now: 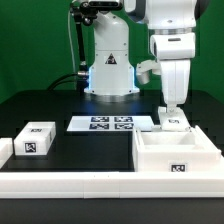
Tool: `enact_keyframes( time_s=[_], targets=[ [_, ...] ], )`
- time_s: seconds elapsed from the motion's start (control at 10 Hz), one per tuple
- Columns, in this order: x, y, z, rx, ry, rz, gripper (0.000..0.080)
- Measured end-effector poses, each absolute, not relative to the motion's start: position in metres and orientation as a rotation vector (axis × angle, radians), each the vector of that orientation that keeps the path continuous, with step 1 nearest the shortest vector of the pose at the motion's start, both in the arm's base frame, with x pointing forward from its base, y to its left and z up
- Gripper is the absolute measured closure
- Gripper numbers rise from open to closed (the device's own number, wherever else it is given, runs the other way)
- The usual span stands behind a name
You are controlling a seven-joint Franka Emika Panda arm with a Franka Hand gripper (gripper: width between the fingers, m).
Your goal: Assemble cabinet
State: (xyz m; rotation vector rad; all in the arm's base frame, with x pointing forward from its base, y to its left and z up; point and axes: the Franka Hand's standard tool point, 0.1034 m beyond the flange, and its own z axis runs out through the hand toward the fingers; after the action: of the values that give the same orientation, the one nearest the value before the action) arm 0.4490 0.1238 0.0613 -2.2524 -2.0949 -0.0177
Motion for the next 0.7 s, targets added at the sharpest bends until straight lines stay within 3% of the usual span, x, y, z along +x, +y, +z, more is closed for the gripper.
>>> enact_keyframes(
  time_s=[0.7],
  targets=[
    [0.462,0.124,0.064,-2.265,-2.082,-0.030,0.0737]
  ],
)
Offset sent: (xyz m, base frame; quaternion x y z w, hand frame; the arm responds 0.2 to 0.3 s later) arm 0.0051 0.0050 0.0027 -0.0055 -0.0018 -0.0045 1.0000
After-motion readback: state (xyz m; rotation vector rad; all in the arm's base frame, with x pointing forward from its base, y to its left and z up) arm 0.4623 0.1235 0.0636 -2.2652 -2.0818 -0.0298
